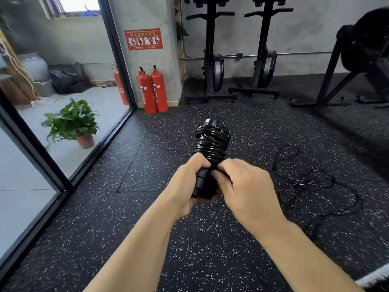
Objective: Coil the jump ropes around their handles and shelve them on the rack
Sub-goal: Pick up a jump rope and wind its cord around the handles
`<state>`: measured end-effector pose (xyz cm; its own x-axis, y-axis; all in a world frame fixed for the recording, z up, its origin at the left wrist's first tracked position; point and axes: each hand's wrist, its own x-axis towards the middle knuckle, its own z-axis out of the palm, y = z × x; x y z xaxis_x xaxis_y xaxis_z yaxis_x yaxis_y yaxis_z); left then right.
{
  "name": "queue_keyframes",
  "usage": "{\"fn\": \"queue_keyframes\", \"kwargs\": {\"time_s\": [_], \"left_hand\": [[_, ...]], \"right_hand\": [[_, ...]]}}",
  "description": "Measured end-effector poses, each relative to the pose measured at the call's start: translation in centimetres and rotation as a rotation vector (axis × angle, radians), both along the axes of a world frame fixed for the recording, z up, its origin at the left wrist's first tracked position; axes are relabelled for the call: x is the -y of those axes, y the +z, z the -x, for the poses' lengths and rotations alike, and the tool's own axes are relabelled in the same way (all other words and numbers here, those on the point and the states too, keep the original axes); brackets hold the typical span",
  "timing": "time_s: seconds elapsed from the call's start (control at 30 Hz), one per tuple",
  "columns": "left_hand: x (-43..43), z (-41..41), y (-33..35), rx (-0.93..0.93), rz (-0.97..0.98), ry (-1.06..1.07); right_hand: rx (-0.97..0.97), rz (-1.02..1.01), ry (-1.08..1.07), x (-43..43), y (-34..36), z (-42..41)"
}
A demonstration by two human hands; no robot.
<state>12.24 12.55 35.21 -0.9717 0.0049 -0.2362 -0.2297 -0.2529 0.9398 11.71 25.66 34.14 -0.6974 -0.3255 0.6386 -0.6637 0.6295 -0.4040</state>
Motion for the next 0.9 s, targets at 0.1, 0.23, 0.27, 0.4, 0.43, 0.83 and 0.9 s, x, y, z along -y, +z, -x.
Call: {"fn": "queue_keyframes", "kwargs": {"time_s": [0.1,0.23,0.27,0.4,0.43,0.83,0.9], "left_hand": [[0.1,0.1,-0.15,-0.001,0.027,0.035],[0.55,-0.08,-0.08,-0.006,0.034,0.046],[0.52,-0.13,-0.09,-0.003,0.036,0.044],[0.35,0.02,-0.24,-0.025,0.03,0.061],[0.42,0.04,-0.28,-0.031,0.029,0.06],[0.6,0.17,-0.32,0.027,-0.039,0.027],[0.59,0.14,-0.33,0.031,-0.048,0.024]], "right_hand": [[0.108,0.008,0.055,0.07,0.17,-0.08],[0.171,-0.026,0.12,-0.12,0.33,-0.02],[0.144,-0.028,0.116,-0.1,0.34,0.05],[0.028,-0.023,0.056,0.06,0.32,0.33],[0.022,0.002,0.049,0.04,0.32,0.35],[0.062,0.219,-0.001,0.69,0.03,0.05],[0.068,0.217,0.0,0.78,-0.02,0.09]]}}
